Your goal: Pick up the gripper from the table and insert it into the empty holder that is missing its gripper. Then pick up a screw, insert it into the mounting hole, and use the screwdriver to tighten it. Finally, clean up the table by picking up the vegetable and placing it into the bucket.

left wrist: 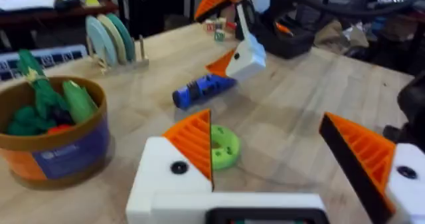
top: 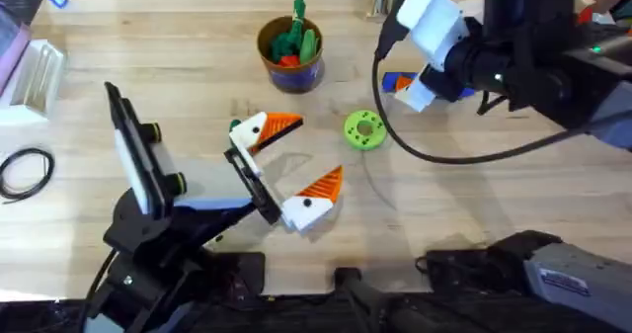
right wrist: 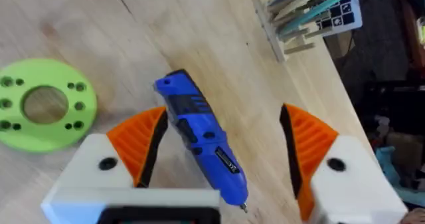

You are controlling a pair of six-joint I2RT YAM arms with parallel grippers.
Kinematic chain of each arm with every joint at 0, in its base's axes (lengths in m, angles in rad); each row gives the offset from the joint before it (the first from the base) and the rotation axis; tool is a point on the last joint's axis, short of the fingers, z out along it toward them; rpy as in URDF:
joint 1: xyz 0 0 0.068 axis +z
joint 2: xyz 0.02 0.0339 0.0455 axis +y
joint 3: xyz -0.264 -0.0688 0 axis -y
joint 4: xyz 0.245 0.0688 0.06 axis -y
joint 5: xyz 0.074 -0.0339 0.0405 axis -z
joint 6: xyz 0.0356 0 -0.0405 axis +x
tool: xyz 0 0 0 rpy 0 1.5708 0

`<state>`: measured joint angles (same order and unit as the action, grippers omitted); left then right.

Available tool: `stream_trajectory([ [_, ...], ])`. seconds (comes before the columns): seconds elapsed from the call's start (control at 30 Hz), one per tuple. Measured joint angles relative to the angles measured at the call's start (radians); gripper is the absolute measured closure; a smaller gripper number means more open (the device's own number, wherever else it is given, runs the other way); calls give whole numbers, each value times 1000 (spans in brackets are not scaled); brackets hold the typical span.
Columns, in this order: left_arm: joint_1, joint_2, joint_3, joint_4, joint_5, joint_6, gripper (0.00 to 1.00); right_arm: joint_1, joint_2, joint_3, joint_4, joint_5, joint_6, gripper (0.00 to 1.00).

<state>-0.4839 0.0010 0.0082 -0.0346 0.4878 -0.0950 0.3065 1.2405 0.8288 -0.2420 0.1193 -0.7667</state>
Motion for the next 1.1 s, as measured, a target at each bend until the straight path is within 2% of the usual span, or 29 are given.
stream_trajectory([
  [0.07, 0, 0, 2, 24, -22, -4, 15, 0, -22, 0, -1, -14, 18, 12],
  [0.13, 0, 0, 26, -25, -74, -27, 14, 0, -37, 0, -2, -29, 37, 12],
  [0.2, 0, 1, 91, -155, -158, -61, 14, 0, -45, 0, -2, -38, 52, 12],
  [0.33, 0, 66, 319, -471, -361, -112, 16, 0, -48, 0, -2, -46, 68, 10],
  [0.47, 0, 229, 565, -751, -556, -189, 16, 0, -48, 0, -1, -51, 75, 9],
  [0.57, 0, 392, 695, -900, -653, -252, 15, 0, -48, 0, -1, -55, 79, 9],
  [0.73, 0, 648, 821, -920, -687, -329, 16, 0, -48, 0, -1, -57, 80, 10],
  [0.93, 7, 774, 844, -933, -687, -387, 16, 0, -48, 0, -1, -57, 83, 10],
  [1.0, 45, 802, 844, -976, -687, -443, 15, 0, -48, 0, -1, -57, 83, 11],
  [1.1, 151, 856, 844, -1047, -687, -541, 15, 0, -48, 0, -1, -57, 83, 11],
])
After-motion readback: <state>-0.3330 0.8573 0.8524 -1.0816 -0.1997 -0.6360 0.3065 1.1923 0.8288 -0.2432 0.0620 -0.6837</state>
